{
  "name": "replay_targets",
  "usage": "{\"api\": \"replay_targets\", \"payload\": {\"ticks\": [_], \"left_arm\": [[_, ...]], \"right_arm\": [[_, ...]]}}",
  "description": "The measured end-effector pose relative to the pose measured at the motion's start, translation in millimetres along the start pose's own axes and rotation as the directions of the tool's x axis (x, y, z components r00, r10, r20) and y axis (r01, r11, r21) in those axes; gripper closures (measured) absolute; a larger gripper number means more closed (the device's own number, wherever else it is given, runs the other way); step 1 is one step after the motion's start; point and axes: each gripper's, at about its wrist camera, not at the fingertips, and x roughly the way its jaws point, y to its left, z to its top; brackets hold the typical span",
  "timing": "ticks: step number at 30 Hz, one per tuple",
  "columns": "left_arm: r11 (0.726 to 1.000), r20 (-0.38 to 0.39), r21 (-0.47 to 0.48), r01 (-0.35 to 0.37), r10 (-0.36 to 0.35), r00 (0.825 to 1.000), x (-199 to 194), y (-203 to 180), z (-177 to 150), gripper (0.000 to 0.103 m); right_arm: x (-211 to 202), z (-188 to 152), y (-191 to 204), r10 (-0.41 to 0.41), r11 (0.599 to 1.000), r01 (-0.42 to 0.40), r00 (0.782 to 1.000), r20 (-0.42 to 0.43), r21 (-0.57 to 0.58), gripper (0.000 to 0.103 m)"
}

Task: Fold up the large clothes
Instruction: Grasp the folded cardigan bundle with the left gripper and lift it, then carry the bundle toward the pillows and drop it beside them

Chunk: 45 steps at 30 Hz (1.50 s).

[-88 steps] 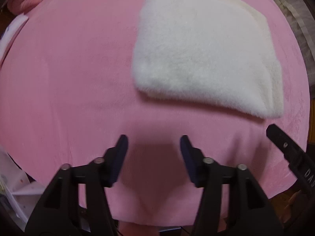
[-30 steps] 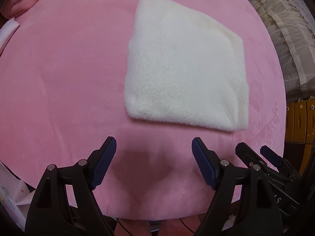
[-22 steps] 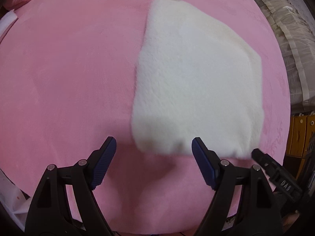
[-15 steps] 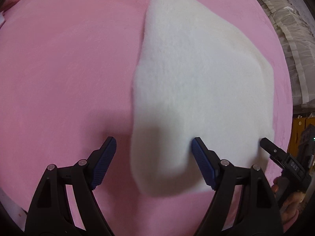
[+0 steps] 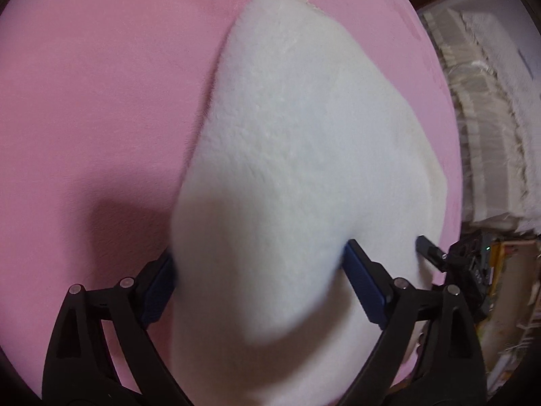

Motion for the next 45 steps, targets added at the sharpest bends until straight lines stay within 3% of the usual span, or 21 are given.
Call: {"api": "replay_targets", "payload": {"ticks": [3, 7, 12, 14, 18, 21, 28, 31, 34, 40, 42, 45], "left_arm": [[0.999, 0.012, 0.015, -0.036, 0.035, 0.999, -5.9, -7.9, -3.7, 0.021], [0.986, 0.129, 0.097, -0.132, 0.119, 0.984, -24.4, -35.3, -25.3, 0.031], [0.956, 0.29, 0.156, -0.25, 0.197, 0.936, -52.9, -67.4, -65.6, 0.045], [0.949, 0.317, 0.16, -0.271, 0.21, 0.925, -61.3, -85.7, -85.5, 0.046], [0.958, 0.337, 0.172, -0.23, 0.162, 0.928, -82.5, -103.0, -127.9, 0.049], [0.969, 0.309, 0.185, -0.167, 0.104, 0.945, -97.4, -93.0, -153.8, 0.051], [0.974, 0.193, 0.222, -0.043, -0.001, 0.981, -143.3, -24.1, -185.8, 0.052], [0.968, 0.165, 0.245, -0.055, 0.014, 0.986, -178.4, 39.5, -181.5, 0.053], [0.965, 0.161, 0.247, -0.086, 0.047, 0.986, -227.2, 110.5, -161.4, 0.053], [0.971, 0.242, 0.165, -0.174, 0.131, 0.961, -336.4, 241.7, -116.4, 0.055], [0.969, 0.278, 0.132, -0.211, 0.168, 0.946, -371.4, 281.4, -97.7, 0.055], [0.959, 0.351, 0.064, -0.277, 0.238, 0.905, -427.4, 347.5, -64.6, 0.055]], "right_arm": [[2.4, 5.1, 4.2, 0.002, 1.0, -0.002, 1.0, 0.001, 0.004, 0.029], [-5.5, -1.8, 8.1, 0.014, 1.0, -0.014, 1.0, 0.017, -0.016, 0.055], [-18.1, -20.2, 23.9, -0.053, 0.994, 0.059, 0.996, 0.066, -0.095, 0.063], [-28.1, -31.8, 37.3, -0.079, 0.983, 0.093, 0.992, 0.095, -0.159, 0.064], [-49.8, -68.6, 61.5, -0.171, 0.946, 0.207, 0.972, 0.159, -0.249, 0.065], [-67.5, -99.8, 67.7, -0.235, 0.931, 0.277, 0.953, 0.19, -0.236, 0.066], [-65.1, -174.8, 115.9, -0.37, 0.898, 0.405, 0.906, 0.205, -0.172, 0.066], [-39.1, -212.9, 151.5, -0.413, 0.883, 0.442, 0.892, 0.186, -0.159, 0.066], [-1.5, -241.2, 191.2, -0.42, 0.878, 0.442, 0.895, 0.151, -0.181, 0.067], [92.9, -295.2, 297.6, -0.35, 0.885, 0.358, 0.933, 0.083, -0.298, 0.068], [133.5, -306.9, 341.3, -0.316, 0.878, 0.315, 0.947, 0.057, -0.36, 0.068], [189.4, -322.9, 408.2, -0.279, 0.84, 0.261, 0.96, 0.036, -0.475, 0.068]]}}
